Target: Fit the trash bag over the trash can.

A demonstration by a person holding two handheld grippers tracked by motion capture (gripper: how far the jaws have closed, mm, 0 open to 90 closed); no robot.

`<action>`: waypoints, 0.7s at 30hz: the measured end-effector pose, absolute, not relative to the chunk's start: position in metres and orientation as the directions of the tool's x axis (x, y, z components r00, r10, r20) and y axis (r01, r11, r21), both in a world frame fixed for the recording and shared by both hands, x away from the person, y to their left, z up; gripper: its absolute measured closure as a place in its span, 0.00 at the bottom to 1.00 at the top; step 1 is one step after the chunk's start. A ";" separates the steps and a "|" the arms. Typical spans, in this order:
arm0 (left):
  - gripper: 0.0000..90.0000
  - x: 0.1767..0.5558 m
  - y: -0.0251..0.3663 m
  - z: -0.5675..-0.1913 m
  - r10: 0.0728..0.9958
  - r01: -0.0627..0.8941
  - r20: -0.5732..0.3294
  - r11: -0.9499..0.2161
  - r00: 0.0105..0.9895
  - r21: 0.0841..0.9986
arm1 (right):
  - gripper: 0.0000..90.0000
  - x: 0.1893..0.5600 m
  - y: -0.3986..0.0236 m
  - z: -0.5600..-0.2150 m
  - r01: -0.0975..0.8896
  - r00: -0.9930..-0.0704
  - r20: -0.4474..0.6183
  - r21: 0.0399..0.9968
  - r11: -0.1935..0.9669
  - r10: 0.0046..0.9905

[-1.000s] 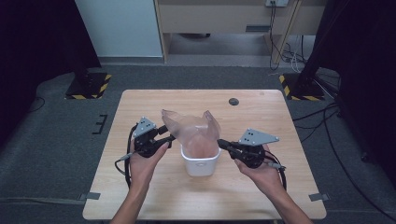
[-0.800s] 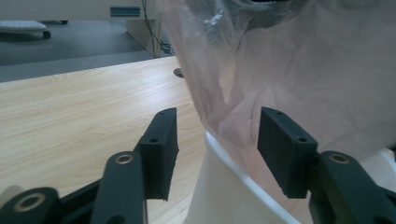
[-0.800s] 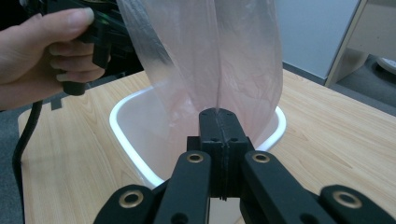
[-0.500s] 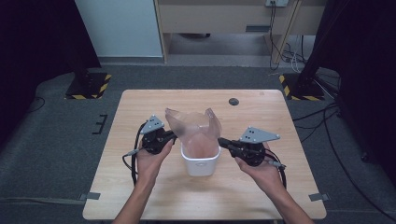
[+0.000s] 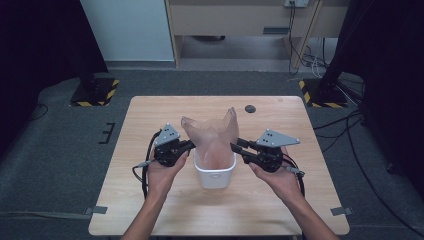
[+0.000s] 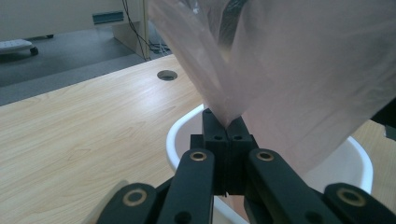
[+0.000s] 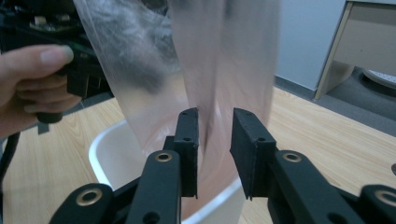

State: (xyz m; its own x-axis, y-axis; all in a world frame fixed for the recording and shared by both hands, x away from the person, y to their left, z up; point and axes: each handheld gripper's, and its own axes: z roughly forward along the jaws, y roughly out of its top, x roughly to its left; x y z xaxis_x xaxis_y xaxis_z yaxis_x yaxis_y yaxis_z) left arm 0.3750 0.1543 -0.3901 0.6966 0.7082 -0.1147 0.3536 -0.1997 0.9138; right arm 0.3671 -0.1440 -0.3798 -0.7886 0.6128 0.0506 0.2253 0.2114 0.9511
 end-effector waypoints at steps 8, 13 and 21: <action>1.00 0.377 0.159 -0.384 0.727 0.346 -0.095 -0.204 0.680 0.916 | 1.00 0.353 -0.146 -0.372 0.220 -0.804 0.044 0.949 0.228 0.592; 1.00 0.386 0.164 -0.387 0.750 0.367 -0.106 -0.191 0.653 0.910 | 1.00 0.340 -0.154 -0.379 0.226 -0.808 0.035 0.940 0.255 0.588; 1.00 0.402 0.165 -0.396 0.772 0.413 -0.120 -0.195 0.625 0.890 | 1.00 0.329 -0.161 -0.396 0.246 -0.814 0.030 0.923 0.297 0.581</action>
State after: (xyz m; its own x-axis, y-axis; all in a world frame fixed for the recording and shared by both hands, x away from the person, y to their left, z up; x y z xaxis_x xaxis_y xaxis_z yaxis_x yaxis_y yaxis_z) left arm 0.4023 0.1652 -0.3958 0.6245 0.7717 -0.1205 0.4127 -0.1951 0.8898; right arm 0.3289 -0.1607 -0.3959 -0.8136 0.5806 0.0297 0.2458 0.2972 0.9227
